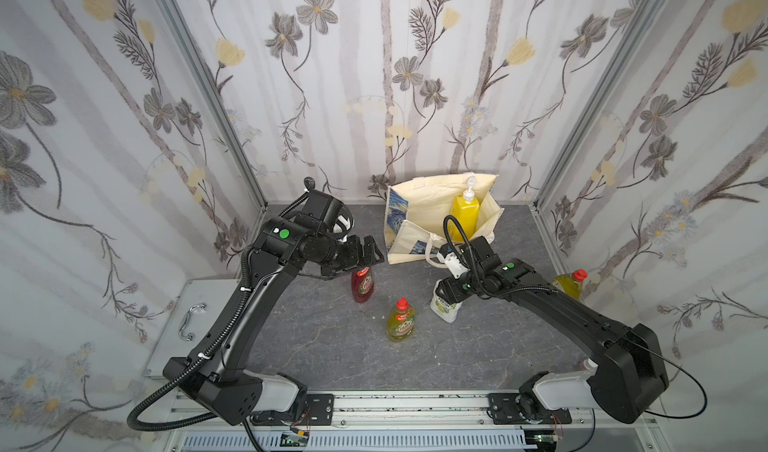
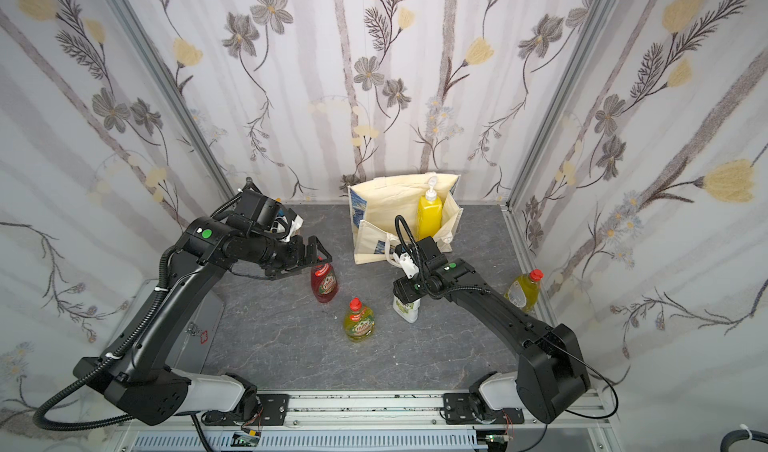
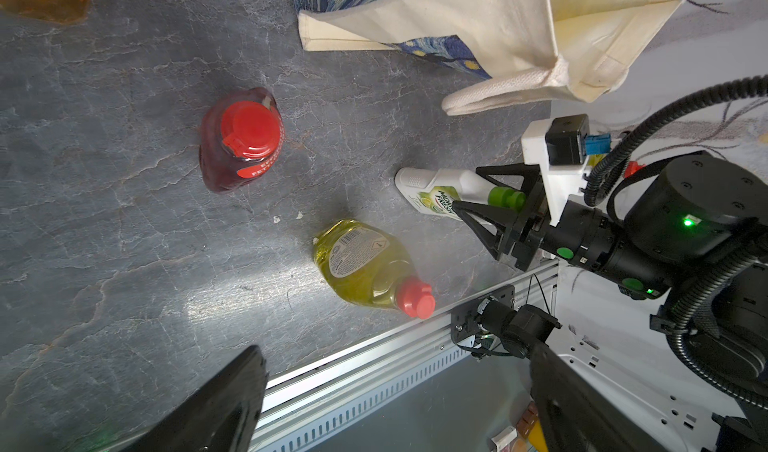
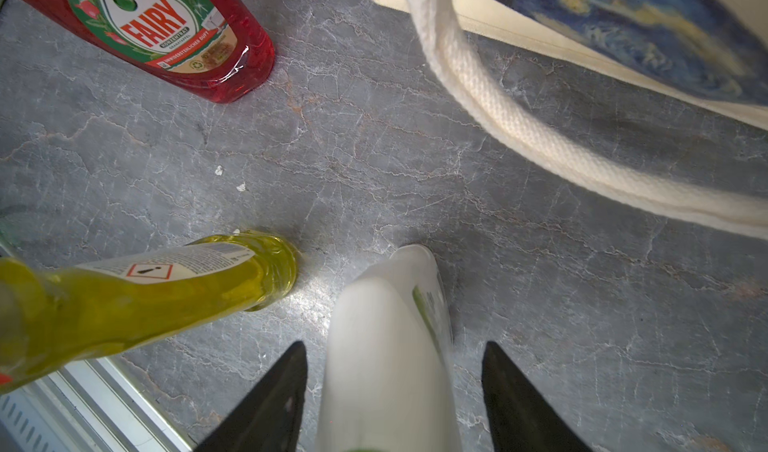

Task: Pack dish soap into the shopping bag
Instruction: Pick up the bottle of dish soap at the center of the board.

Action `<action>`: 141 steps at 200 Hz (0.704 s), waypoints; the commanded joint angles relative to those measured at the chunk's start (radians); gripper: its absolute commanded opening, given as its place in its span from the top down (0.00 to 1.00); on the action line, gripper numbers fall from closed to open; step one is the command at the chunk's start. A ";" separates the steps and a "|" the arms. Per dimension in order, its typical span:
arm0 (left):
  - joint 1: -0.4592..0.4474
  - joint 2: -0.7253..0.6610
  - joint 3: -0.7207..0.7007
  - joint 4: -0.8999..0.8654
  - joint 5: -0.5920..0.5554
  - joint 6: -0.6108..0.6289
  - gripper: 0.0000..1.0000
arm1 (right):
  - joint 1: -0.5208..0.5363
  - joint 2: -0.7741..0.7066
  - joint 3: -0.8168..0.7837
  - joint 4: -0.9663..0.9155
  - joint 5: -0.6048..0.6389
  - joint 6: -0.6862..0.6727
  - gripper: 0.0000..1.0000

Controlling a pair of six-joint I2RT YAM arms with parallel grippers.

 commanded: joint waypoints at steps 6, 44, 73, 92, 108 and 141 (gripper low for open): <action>0.000 0.004 0.016 -0.026 -0.013 0.015 0.00 | 0.004 0.024 0.002 0.034 0.005 -0.012 0.39; 0.000 0.005 0.021 -0.024 -0.017 0.018 0.00 | 0.007 0.020 -0.008 0.022 -0.002 -0.013 0.52; 0.000 0.007 0.018 -0.016 -0.015 0.016 0.00 | 0.008 -0.024 -0.026 0.029 0.007 -0.005 0.58; 0.000 0.014 0.021 -0.010 -0.011 0.014 0.00 | 0.009 -0.040 -0.024 0.023 0.007 -0.004 0.65; 0.000 0.018 0.023 -0.006 -0.007 0.014 0.00 | 0.010 -0.051 -0.018 0.016 0.017 -0.004 0.68; 0.000 0.024 0.024 0.000 -0.005 0.011 0.00 | 0.009 -0.059 0.005 0.007 0.019 -0.005 0.76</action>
